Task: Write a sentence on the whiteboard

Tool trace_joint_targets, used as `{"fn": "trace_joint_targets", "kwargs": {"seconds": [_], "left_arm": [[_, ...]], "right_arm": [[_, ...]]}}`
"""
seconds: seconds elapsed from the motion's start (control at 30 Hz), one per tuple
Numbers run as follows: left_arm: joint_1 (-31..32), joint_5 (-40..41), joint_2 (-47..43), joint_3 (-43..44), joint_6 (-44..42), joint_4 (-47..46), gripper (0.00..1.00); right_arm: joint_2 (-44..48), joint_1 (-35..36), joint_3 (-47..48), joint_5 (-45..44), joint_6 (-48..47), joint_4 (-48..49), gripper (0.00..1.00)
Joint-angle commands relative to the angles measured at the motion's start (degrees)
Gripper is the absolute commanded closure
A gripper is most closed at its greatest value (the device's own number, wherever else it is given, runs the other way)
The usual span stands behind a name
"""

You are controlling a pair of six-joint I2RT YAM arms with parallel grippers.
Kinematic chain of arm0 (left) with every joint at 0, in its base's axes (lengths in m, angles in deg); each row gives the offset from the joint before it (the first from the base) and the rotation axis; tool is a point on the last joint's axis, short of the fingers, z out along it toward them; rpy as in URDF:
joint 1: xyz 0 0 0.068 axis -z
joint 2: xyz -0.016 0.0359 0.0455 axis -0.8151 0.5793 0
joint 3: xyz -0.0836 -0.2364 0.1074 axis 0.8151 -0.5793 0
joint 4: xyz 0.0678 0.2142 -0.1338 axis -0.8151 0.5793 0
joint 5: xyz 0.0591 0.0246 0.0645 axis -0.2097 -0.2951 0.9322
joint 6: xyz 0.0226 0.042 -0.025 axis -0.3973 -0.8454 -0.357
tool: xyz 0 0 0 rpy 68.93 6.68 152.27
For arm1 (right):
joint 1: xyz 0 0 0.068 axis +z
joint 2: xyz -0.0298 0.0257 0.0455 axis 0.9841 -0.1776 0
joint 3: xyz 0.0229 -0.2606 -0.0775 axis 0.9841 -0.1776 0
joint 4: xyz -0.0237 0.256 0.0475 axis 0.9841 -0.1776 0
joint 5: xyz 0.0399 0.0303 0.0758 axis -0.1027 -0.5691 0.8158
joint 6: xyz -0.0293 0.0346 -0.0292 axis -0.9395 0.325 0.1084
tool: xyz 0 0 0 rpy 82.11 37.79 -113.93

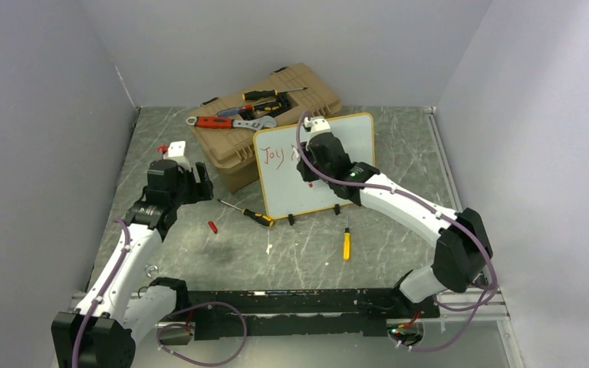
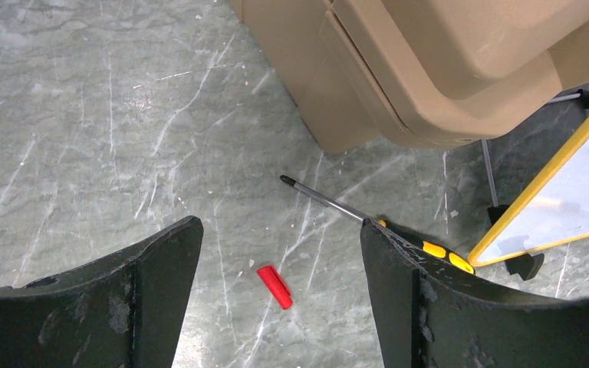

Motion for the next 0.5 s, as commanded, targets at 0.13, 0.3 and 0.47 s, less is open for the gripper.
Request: {"fn": "trace_joint_targets", "kwargs": {"seconds": [0.13,0.3,0.47], "left_arm": [[0.12,-0.82,-0.92,-0.38,-0.36,-1.81,0.19],[0.12,-0.82,-1.13,-0.38,-0.3,-1.74,0.19],[0.12,-0.82,-1.27,-0.39,-0.2,-1.61,0.19]], "right_arm": [[4.21,-0.28,-2.9,-1.1,0.4,2.58,1.0],[2.1,-0.36,-2.09,-0.14,0.57,1.3,1.0],[0.97,-0.36,-1.84,-0.39,1.34,0.61,1.0]]}}
